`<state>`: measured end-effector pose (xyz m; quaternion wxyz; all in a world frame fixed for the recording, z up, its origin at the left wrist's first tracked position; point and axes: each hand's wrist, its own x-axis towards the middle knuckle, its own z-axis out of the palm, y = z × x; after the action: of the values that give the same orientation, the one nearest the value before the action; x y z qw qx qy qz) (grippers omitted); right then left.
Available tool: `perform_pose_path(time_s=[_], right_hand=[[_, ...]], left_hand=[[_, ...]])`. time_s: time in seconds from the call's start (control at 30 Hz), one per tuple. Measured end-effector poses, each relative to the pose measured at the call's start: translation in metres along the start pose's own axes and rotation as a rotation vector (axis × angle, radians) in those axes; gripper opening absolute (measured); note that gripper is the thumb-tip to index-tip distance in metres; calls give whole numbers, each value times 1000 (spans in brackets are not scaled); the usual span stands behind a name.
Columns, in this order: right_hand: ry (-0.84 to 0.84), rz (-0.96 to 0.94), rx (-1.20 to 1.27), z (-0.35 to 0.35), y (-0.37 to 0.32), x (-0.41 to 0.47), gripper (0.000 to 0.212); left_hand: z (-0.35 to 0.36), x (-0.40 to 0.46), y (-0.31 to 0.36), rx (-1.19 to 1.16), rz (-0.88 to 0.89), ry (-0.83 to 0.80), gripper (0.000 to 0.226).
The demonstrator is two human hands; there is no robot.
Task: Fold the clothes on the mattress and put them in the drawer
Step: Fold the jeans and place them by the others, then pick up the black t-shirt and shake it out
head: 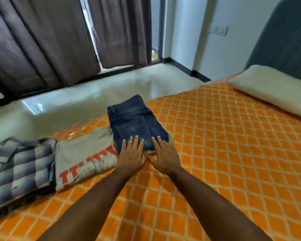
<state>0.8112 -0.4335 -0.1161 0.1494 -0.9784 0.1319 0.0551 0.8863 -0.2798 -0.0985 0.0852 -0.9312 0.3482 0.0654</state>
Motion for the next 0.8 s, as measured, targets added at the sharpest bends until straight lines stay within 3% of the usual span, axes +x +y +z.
perform_pose_path(time_s=[0.4, 0.67, 0.73, 0.8], right_hand=[[36, 457, -77, 0, 200, -405, 81], [44, 794, -80, -14, 235, -591, 83], [32, 949, 41, 1, 240, -619, 88], [88, 1012, 255, 13, 246, -639, 79]], left_hand=[[23, -204, 279, -142, 522, 9, 49], [1, -293, 368, -246, 638, -116, 35], [-4, -306, 376, -215, 648, -126, 34], [-10, -322, 383, -208, 649, -143, 35]])
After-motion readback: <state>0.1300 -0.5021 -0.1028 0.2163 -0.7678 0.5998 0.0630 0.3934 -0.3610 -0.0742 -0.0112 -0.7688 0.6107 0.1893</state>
